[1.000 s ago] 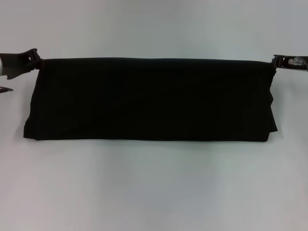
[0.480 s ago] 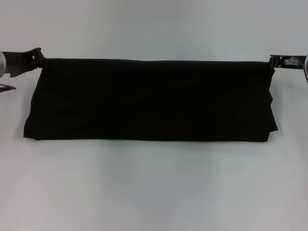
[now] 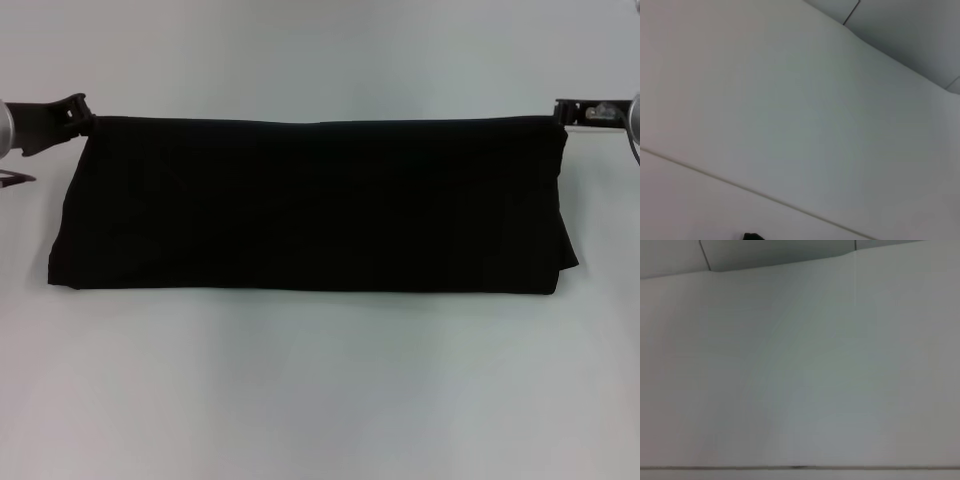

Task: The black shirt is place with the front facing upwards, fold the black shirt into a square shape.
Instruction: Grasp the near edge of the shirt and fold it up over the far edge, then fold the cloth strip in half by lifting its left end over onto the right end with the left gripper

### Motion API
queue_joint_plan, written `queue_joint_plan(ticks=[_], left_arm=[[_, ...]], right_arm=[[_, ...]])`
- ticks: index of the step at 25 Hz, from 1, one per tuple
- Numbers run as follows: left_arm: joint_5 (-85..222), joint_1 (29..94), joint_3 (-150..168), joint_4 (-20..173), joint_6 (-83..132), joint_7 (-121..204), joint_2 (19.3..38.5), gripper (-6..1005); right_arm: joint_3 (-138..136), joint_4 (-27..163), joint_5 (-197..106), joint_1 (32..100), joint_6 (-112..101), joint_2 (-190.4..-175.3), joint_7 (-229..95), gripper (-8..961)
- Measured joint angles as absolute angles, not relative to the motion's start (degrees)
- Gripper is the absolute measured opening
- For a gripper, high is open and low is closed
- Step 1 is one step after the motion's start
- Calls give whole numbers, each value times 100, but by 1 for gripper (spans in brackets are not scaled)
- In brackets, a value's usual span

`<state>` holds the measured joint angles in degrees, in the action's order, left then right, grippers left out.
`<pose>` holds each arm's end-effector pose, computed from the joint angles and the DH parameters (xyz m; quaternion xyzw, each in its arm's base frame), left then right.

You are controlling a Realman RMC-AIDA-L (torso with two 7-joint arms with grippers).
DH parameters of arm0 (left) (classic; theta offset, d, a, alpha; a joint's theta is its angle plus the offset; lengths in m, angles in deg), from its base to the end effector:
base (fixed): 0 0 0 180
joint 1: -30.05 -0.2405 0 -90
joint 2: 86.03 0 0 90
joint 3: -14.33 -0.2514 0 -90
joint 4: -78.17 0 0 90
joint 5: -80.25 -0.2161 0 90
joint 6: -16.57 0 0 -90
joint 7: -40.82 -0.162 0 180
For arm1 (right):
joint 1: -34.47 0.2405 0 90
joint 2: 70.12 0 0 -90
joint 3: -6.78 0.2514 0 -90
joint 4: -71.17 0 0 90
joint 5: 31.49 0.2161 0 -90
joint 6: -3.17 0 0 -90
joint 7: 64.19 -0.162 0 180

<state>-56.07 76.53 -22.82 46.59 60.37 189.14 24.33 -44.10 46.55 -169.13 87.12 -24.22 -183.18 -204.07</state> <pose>-0.2909 0.4883 0.0744 -0.6522 -0.6169 -0.1951 0.3949 0.2547 0.5137 0.0270 -0.7403 0.4803 0.1028 0.4590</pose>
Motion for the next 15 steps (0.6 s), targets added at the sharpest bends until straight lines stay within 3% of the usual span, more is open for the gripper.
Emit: queue_joint_plan(ticks=[5, 9, 11, 15], left_arm=[[-5422, 7659, -2247, 4600, 6029, 18905, 2435, 2], [-5264, 7634, -2189, 4526, 6004, 18919, 2444, 2], [-5187, 7629, -2178, 4503, 6007, 18920, 2434, 34], [-5066, 7531, -2178, 4323, 6056, 18907, 2439, 164]], right_arm=[[-4411, 4664, -17032, 8827, -2599, -18225, -20412, 102], [-4348, 4579, -17048, 8883, -2754, -18055, -20455, 106], [-4269, 4395, -17021, 8864, -2973, -17910, -20704, 205], [-3983, 3919, -16894, 8677, -3531, -17855, -20821, 426]])
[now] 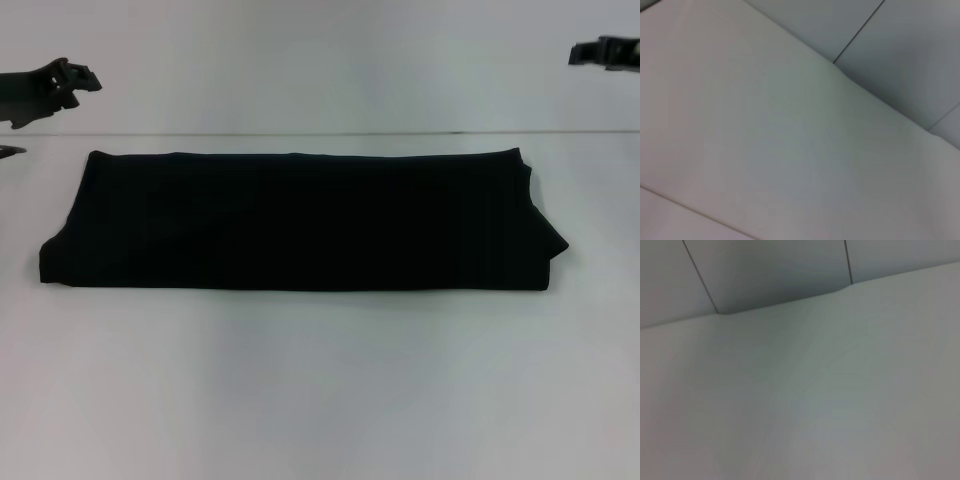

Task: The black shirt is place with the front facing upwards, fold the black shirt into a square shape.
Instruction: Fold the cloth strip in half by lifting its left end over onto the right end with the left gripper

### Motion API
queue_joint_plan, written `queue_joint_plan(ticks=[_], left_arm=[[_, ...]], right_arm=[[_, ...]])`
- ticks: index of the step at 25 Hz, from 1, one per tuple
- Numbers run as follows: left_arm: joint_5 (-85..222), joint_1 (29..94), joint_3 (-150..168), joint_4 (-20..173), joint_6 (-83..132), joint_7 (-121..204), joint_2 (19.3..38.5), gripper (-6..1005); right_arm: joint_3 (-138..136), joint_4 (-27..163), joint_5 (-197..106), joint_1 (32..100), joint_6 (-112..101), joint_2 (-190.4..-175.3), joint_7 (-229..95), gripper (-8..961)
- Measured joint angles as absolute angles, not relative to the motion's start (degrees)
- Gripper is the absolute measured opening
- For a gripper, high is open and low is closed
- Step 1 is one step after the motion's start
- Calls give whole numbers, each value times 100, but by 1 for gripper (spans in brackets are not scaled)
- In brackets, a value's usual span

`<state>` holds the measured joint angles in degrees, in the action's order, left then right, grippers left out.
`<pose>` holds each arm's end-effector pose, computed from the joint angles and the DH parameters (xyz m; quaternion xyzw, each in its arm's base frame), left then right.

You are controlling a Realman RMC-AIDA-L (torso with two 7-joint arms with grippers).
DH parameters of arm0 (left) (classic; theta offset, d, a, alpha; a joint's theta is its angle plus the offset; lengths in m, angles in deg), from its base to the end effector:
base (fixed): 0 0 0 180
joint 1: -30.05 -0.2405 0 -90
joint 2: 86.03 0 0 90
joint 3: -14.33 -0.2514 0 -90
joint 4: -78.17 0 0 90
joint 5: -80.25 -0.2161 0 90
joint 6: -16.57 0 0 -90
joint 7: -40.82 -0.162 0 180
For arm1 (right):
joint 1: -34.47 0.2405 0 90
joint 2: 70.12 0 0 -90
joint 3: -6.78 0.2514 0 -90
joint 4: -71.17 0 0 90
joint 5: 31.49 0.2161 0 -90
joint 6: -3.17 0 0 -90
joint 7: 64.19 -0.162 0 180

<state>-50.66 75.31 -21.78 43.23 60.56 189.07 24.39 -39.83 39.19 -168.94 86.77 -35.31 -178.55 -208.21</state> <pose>-0.2838 0.4929 0.0945 -0.6318 -0.6159 -0.2501 0.3987 0.2383 0.5259 0.0869 -0.7301 0.4969 0.1476 0.4452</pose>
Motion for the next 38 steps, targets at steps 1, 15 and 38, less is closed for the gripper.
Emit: queue_joint_plan(ticks=[1, 15, 38], left_arm=[[-5066, 7531, -2178, 4323, 6056, 18907, 2439, 264], [-4507, 6936, -2178, 4067, 7218, 18714, 2400, 817], [-3590, 5821, -774, 5153, 8568, 19072, 2586, 945]], right_arm=[[-3900, 3801, -16834, 8625, -3708, -17856, -20810, 500], [-2650, 3036, -15469, 7539, -6555, -17793, -20189, 865], [-1841, 3922, -13338, 6332, -7686, -17983, -18240, 947]])
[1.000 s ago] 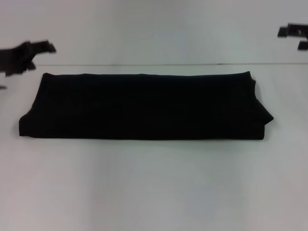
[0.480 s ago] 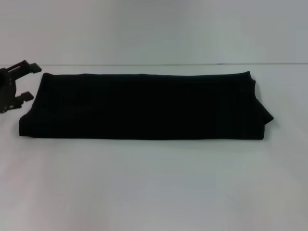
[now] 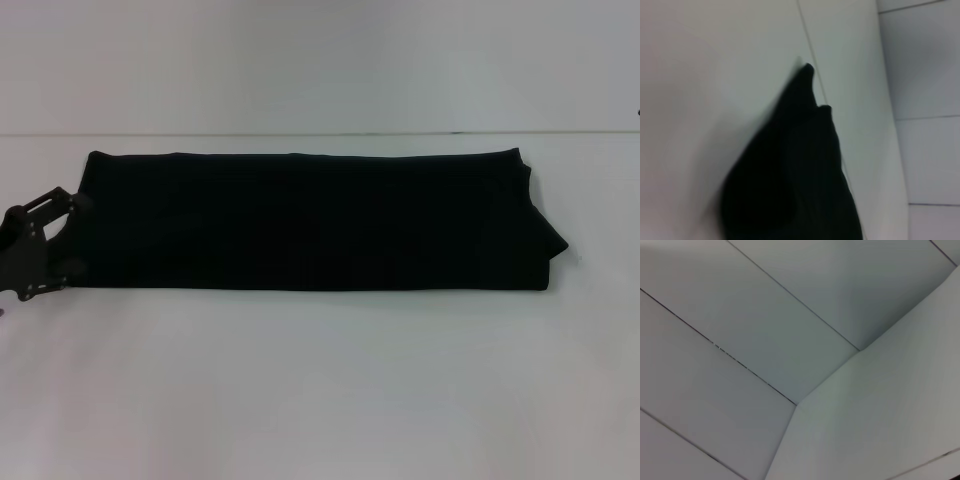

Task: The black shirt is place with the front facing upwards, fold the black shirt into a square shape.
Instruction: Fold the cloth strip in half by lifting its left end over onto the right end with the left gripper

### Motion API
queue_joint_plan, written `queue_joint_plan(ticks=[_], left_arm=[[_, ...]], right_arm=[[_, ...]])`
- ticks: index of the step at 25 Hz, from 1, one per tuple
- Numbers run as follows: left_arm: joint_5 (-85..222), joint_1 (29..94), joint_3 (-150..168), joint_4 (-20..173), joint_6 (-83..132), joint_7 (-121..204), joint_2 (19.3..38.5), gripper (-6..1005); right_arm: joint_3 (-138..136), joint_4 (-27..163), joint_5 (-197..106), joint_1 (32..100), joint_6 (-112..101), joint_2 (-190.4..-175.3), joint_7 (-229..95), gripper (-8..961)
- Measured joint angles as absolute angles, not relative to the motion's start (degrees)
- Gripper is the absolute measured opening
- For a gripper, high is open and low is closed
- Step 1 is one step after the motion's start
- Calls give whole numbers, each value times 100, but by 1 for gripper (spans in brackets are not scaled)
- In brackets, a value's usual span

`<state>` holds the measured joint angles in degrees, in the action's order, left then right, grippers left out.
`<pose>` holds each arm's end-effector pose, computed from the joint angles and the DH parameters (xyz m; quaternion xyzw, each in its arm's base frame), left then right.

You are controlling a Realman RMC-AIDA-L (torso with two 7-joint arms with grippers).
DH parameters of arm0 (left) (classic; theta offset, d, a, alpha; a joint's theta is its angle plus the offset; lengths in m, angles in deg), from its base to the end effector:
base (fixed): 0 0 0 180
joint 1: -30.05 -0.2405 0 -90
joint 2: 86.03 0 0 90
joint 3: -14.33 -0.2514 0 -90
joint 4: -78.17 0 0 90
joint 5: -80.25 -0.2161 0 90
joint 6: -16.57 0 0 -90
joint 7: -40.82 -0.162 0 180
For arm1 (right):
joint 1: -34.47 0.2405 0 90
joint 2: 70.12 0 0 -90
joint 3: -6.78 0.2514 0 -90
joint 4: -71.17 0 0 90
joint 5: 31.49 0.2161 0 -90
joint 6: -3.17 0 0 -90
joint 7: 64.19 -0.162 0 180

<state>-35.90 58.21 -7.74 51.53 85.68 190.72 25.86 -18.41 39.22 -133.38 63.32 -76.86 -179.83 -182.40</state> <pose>-0.3622 0.3636 0.0513 -0.4604 -0.7858 -0.3776 0.1671 0.3109 0.3818 0.1037 -0.6896 0.5428 0.4226 0.2262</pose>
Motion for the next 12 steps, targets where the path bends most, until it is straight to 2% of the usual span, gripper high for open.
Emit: queue_joint_plan(ticks=[12], left_arm=[[-3648, 6129, -824, 5391, 7068, 19020, 2605, 943]], right_arm=[[-1843, 3936, -13341, 6349, -7517, -18025, -18223, 946]])
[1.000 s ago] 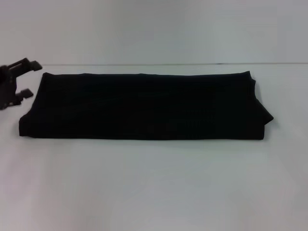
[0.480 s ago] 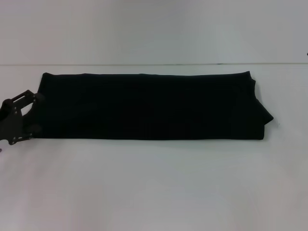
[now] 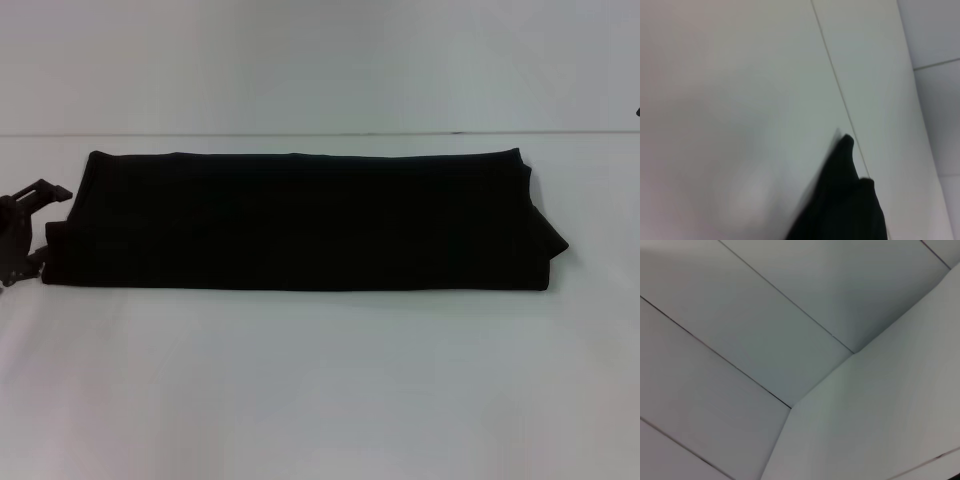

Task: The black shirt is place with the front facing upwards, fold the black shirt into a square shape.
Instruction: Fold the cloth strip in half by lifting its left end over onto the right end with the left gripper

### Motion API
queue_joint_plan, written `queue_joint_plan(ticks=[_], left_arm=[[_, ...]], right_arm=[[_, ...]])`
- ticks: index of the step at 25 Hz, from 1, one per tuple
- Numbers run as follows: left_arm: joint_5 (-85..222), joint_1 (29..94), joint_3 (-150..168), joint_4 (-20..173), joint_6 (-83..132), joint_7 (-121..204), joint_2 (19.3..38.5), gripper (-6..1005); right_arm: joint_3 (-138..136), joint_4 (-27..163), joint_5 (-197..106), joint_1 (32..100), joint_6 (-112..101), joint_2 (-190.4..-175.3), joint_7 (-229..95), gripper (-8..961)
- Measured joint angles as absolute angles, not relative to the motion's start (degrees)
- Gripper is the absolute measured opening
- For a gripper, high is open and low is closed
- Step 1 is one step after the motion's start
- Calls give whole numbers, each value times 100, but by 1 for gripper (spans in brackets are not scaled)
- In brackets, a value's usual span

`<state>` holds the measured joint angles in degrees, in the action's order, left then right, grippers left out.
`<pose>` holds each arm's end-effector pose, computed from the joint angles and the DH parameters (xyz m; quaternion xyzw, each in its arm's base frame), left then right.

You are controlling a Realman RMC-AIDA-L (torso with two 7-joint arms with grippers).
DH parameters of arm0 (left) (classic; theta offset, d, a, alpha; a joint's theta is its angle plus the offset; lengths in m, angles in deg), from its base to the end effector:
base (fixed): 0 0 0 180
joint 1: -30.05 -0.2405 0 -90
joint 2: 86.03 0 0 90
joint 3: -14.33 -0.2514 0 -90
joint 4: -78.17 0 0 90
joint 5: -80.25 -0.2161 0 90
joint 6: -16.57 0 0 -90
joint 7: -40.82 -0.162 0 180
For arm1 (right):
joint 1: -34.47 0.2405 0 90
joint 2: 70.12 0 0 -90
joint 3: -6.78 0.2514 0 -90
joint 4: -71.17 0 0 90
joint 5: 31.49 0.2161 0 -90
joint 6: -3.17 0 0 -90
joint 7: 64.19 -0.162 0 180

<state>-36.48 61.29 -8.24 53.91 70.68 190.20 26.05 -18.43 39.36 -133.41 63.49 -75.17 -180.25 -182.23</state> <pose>-0.3797 0.3901 0.0519 -0.4243 -0.7851 -0.3682 0.2610 0.3130 0.3846 0.1009 -0.6841 0.5471 0.4213 0.2351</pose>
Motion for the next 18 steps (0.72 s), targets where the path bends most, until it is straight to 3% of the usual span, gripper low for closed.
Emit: queue_joint_plan(ticks=[7, 18], left_arm=[[-3662, 6135, -809, 5394, 7226, 19035, 2602, 942], [-3626, 5457, -533, 4848, 8241, 19502, 2710, 937]], right_arm=[[-1847, 3936, -13339, 6355, -7457, -18042, -18223, 946], [-1844, 3935, -13335, 6372, -7438, -18011, -18153, 947]])
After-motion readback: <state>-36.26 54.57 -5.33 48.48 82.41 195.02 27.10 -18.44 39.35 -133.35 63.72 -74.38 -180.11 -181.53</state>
